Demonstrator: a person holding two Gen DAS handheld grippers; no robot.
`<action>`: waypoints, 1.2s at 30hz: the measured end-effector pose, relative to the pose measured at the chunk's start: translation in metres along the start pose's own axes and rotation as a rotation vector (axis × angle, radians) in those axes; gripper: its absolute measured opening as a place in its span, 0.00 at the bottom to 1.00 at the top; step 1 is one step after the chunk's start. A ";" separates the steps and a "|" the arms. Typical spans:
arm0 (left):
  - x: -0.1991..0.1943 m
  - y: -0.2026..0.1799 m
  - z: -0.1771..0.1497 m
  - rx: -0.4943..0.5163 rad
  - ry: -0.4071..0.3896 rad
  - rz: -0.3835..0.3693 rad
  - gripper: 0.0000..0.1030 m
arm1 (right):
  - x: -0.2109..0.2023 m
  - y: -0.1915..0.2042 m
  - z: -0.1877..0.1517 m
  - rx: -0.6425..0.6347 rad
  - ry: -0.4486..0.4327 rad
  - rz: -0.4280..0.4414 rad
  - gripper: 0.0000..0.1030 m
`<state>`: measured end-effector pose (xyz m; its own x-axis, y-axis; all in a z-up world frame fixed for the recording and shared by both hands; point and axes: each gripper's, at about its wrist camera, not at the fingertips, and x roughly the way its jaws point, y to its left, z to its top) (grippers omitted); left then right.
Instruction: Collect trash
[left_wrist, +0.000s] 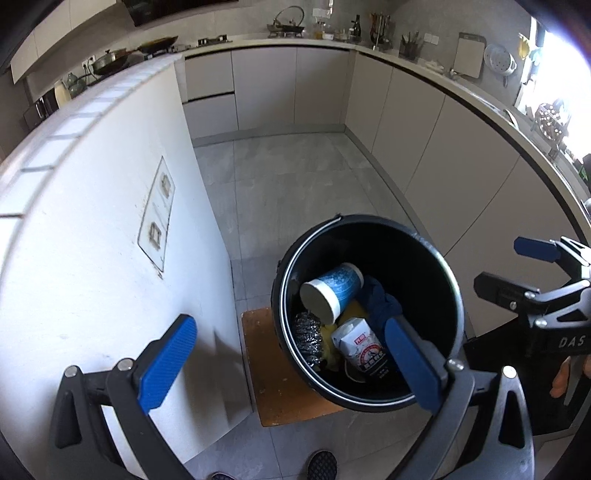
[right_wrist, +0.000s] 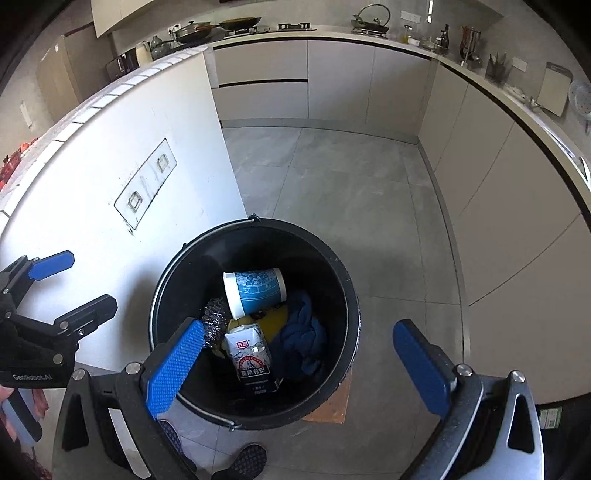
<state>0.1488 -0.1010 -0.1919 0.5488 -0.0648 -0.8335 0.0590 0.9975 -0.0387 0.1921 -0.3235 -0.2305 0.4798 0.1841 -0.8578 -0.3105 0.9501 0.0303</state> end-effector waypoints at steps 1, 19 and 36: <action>-0.007 -0.001 0.001 0.001 -0.008 0.004 1.00 | -0.005 0.001 -0.001 0.001 -0.005 -0.002 1.00; -0.117 0.022 -0.002 -0.017 -0.112 -0.009 1.00 | -0.112 0.044 -0.011 -0.015 -0.146 -0.061 1.00; -0.174 0.068 -0.007 -0.089 -0.231 0.028 1.00 | -0.183 0.101 -0.008 0.005 -0.241 -0.041 1.00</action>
<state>0.0520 -0.0214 -0.0535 0.7262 -0.0314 -0.6868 -0.0272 0.9969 -0.0744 0.0664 -0.2628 -0.0740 0.6743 0.1999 -0.7109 -0.2830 0.9591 0.0013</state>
